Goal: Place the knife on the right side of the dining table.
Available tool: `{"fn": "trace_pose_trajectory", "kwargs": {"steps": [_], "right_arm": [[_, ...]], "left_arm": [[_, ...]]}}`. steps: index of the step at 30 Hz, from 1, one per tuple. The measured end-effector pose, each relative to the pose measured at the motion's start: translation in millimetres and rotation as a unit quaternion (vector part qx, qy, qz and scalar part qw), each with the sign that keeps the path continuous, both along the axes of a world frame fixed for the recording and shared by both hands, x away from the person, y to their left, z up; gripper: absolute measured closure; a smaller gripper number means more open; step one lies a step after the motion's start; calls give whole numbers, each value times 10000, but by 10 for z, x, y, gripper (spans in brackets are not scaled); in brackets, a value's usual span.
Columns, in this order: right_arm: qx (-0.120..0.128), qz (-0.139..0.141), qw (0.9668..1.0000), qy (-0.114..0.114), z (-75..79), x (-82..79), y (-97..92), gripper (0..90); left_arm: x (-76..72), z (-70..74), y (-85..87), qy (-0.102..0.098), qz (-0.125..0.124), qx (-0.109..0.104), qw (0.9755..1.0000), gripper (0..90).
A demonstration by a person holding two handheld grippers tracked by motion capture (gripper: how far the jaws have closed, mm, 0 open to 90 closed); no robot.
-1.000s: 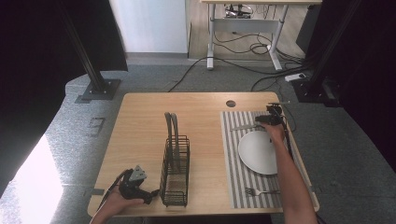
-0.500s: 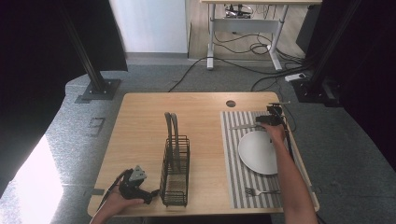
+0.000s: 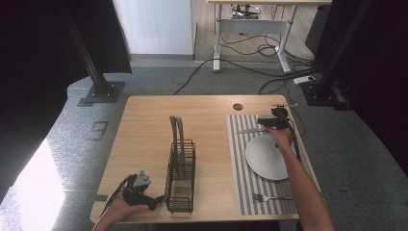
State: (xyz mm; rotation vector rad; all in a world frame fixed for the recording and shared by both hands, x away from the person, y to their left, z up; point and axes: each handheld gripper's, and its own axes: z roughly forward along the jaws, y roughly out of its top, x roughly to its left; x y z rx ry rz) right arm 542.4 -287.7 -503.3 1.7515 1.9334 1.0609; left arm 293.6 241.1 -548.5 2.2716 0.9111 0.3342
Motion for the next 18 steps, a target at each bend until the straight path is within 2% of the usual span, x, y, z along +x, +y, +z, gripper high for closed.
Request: {"fn": "trace_pose_trajectory", "kwargs": {"steps": [7, 10, 14, 18], "right_arm": [[212, 314, 9993, -37, 154, -308, 111, 361], [254, 488, 9984, -156, 238, -463, 177, 361], [298, 834, 9957, -289, 320, -667, 299, 362], [453, 1184, 9910, -423, 384, -885, 433, 361]], "left_arm": [[3, 0, 0, 2, -16, 1, 10000, 0], [4, 0, -1, 2, -22, 2, 10000, 0], [4, 0, -2, 1, -21, 1, 10000, 0], [3, 0, -2, 1, -19, 1, 10000, 0]]}}
